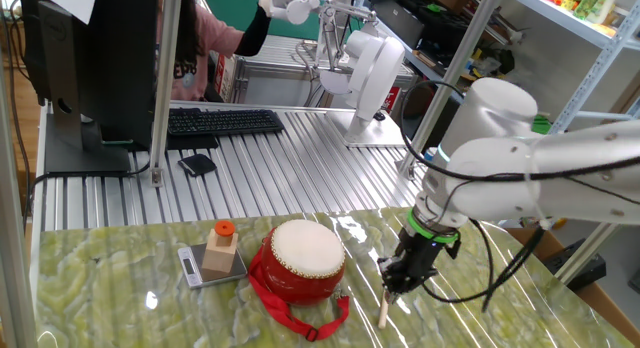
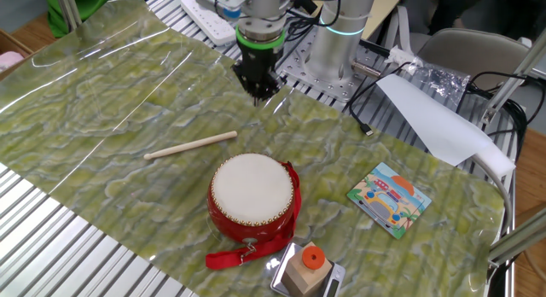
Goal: Play the drum
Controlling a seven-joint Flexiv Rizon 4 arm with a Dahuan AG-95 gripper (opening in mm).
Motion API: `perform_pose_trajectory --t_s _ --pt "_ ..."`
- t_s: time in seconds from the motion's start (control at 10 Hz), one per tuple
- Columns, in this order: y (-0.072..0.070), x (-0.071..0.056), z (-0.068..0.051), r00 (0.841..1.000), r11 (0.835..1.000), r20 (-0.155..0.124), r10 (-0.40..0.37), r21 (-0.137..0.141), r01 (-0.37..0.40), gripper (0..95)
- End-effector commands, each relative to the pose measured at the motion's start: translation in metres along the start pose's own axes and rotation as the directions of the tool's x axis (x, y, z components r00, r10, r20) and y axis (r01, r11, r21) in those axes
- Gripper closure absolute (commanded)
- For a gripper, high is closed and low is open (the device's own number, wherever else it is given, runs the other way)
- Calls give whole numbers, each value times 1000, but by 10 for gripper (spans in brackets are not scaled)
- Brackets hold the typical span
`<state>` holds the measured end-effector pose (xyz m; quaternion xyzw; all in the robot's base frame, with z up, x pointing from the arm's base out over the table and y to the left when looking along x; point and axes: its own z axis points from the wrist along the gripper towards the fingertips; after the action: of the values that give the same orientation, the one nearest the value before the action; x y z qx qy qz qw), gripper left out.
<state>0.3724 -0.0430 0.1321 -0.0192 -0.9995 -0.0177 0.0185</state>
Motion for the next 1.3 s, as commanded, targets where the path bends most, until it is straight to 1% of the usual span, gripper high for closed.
perform_pose_trajectory --t_s 0.1,0.2,0.3,0.4,0.5,0.6,0.7,1.0,1.3 --pt "-3 25 -7 1000 1000 11 -16 1 16 950" --pt "-4 26 -8 1000 1000 16 -14 1 14 950" --pt "-9 26 -12 1000 1000 8 -23 0 23 950" --pt "-10 27 -17 1000 1000 5 -26 -1 26 950" --pt "-6 26 -22 1000 1000 9 -22 1 22 950" --pt "-2 26 -24 1000 1000 10 -17 3 16 950" --pt "5 26 -28 1000 1000 23 -5 2 5 950" --pt "5 26 -30 998 1000 56 -7 -5 7 950" --pt "5 26 -30 999 1000 51 -8 -3 8 950"
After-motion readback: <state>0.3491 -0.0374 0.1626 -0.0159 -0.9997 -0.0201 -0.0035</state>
